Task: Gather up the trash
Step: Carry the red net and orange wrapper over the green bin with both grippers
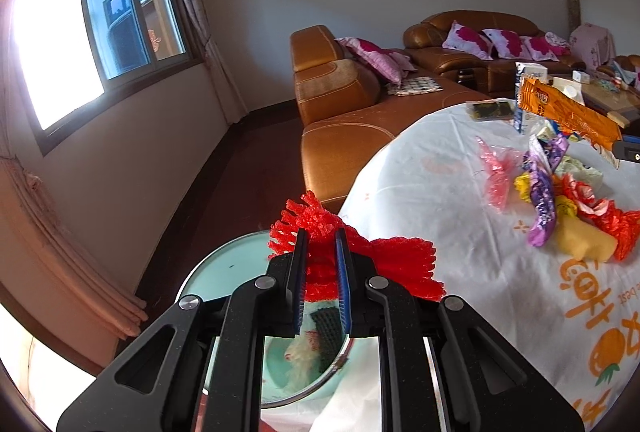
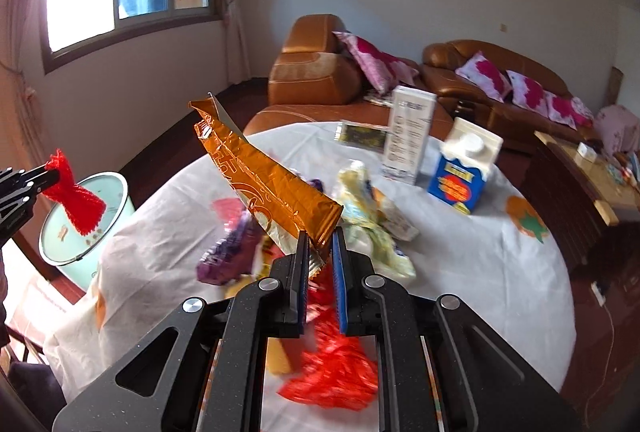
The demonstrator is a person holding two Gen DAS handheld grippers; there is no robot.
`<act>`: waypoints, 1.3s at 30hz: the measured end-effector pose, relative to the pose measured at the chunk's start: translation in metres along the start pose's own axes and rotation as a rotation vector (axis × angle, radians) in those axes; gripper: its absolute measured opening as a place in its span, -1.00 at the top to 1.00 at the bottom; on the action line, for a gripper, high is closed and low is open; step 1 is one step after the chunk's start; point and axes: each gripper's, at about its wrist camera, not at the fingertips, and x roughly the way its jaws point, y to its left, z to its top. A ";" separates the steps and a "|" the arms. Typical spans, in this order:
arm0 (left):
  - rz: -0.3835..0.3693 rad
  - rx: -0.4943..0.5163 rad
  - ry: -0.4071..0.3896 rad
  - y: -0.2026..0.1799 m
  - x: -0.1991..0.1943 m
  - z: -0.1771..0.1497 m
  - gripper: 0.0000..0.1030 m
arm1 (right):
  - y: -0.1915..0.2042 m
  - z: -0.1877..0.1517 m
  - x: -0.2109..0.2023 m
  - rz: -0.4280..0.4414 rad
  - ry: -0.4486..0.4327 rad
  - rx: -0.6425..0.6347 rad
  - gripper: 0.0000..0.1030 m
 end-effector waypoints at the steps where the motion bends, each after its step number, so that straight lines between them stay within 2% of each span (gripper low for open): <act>1: 0.011 -0.004 0.006 0.004 0.002 -0.002 0.75 | 0.004 0.002 0.003 0.007 0.001 -0.011 0.77; 17: 0.148 -0.040 0.041 0.055 0.007 -0.020 0.75 | 0.083 0.026 0.044 0.148 0.029 -0.167 0.77; 39: 0.274 -0.065 0.079 0.096 0.016 -0.039 0.75 | 0.160 0.047 0.084 0.246 0.068 -0.337 0.77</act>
